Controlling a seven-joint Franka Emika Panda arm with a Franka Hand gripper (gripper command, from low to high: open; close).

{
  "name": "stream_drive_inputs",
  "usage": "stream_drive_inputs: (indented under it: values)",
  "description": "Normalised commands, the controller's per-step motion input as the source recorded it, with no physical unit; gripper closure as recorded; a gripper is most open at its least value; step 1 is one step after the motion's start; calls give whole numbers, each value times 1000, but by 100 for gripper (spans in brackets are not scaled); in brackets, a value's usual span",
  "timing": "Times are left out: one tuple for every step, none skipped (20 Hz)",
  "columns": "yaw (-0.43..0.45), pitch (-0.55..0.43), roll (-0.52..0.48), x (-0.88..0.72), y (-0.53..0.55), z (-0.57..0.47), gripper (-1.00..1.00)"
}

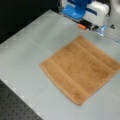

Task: Folding a towel twice

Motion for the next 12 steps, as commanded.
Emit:
stream_drive_inputs:
  values:
    - [-117, 284, -122, 48, 0, 29, -100]
    - [-179, 341, -152, 67, 9, 31, -100]
    - [-195, 355, -160, 78, 15, 32, -100]
    - [-250, 351, -166, 117, 40, 27, -100]
    - [-261, 335, -179, 174, 76, 14, -100]
    - [-242, 317, -182, 223, 99, 14, -100]
    - [-228, 327, -177, 287, 141, 7, -100]
    - [-215, 321, -178, 363, 188, -1, -100]
    - [-181, 311, -174, 401, 212, -6, -100]
    - [-178, 295, -192, 444, 243, -11, -100]
    - [-162, 297, -206, 491, 279, -12, -100]
    - [-136, 289, -205, 515, 287, 6, -100]
